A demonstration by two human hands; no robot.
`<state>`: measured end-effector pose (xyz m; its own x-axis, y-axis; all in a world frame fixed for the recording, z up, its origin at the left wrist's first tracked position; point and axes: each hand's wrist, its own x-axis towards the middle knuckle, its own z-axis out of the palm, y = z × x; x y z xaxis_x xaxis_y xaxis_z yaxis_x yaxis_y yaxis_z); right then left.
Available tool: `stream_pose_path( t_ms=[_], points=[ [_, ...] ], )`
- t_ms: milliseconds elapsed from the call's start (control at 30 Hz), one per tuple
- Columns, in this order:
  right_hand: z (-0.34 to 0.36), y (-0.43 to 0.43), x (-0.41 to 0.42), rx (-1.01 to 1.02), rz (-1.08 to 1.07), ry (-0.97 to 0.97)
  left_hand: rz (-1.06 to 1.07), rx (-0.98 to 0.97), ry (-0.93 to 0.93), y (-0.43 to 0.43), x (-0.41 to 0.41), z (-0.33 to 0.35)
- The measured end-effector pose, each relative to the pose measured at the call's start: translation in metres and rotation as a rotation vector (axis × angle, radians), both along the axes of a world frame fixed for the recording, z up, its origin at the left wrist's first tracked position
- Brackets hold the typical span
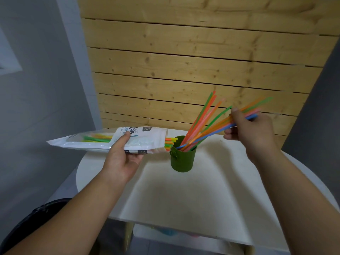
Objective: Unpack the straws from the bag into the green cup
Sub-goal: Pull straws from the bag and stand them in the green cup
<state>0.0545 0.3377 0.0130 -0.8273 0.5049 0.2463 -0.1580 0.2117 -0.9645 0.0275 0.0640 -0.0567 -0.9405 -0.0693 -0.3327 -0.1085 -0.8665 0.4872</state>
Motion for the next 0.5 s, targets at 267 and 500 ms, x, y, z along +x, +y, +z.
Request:
stream_pose_path(
  t_ms=[267,500],
  points=[
    [-0.015,-0.025,-0.015,0.045,0.049,-0.115,-0.017,-0.023,0.011,-0.001,0.0,-0.002],
    [-0.032,-0.033,-0.025,-0.349,0.091,-0.146,-0.033,-0.048,0.03,0.0,0.001,-0.001]
  ],
)
